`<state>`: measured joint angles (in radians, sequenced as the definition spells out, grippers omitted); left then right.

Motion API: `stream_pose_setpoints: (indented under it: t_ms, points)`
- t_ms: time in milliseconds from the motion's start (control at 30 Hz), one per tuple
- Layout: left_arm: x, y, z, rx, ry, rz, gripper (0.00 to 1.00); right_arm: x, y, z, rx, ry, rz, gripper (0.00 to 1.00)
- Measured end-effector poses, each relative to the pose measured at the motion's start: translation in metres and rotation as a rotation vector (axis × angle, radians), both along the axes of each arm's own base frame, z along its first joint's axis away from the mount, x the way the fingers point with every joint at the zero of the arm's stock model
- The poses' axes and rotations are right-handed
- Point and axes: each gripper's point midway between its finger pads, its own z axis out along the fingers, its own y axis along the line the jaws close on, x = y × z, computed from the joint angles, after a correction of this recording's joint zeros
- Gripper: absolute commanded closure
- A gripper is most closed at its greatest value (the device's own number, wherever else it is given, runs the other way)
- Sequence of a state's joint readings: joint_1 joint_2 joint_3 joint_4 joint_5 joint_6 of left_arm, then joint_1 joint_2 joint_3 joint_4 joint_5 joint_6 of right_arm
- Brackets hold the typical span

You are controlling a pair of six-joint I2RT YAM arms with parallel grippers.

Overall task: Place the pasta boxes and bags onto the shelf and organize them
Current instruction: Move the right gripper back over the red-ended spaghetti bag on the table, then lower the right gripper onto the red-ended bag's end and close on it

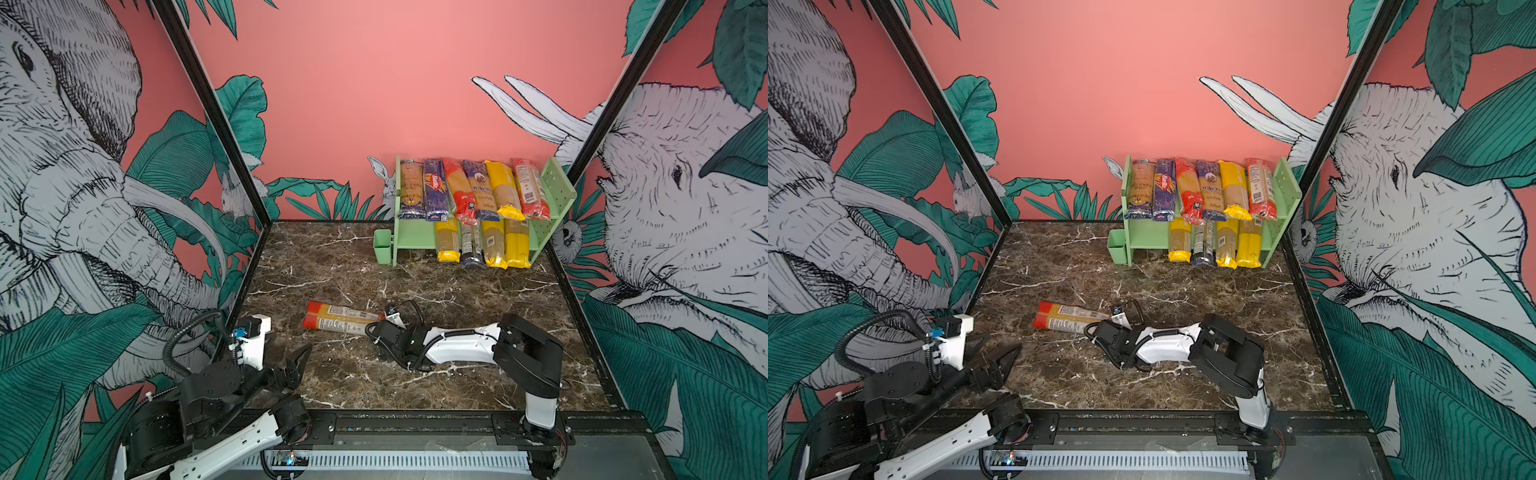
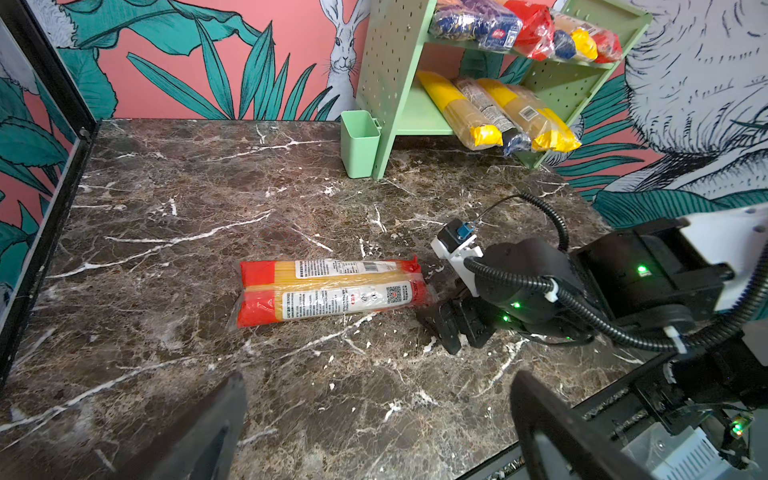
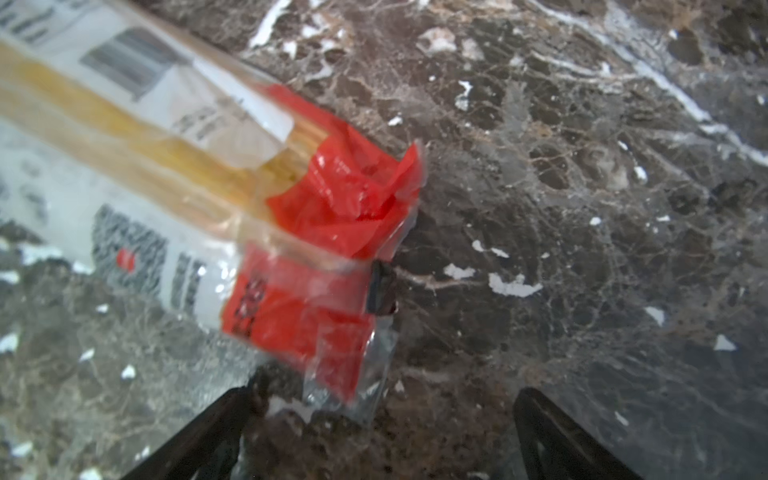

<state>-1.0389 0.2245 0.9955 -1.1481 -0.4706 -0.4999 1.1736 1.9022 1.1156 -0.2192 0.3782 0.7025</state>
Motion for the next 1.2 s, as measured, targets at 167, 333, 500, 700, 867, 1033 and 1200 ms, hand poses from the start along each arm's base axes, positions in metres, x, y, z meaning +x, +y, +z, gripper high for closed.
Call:
stream_pose_setpoints:
  t_ms: [167,333,500,700,867,1033,1200]
  points:
    - [0.008,-0.016,-0.003,0.028,0.022,-0.006,0.02,-0.003,0.007,0.009,-0.065,-0.056,0.171,0.0]
    - [0.013,-0.025,0.0,0.025,0.024,-0.005,0.02,0.012,0.006,0.026,-0.088,-0.106,0.268,0.0]
    - [0.017,-0.032,0.003,0.02,0.02,-0.004,0.02,0.041,0.004,0.032,-0.038,-0.068,0.33,0.0]
    - [0.021,-0.036,0.007,0.013,0.007,0.002,0.02,0.049,0.029,0.04,0.052,-0.033,0.455,0.01]
    - [0.023,-0.036,0.008,0.031,-0.001,0.004,0.02,0.036,0.051,0.037,0.104,0.011,0.564,0.0]
    - [0.024,-0.035,0.008,0.043,-0.011,0.008,0.02,0.034,0.057,0.021,0.092,0.037,0.605,0.01]
    - [0.025,-0.034,0.009,0.048,-0.017,0.012,0.02,0.034,0.058,0.014,0.072,0.031,0.627,0.01]
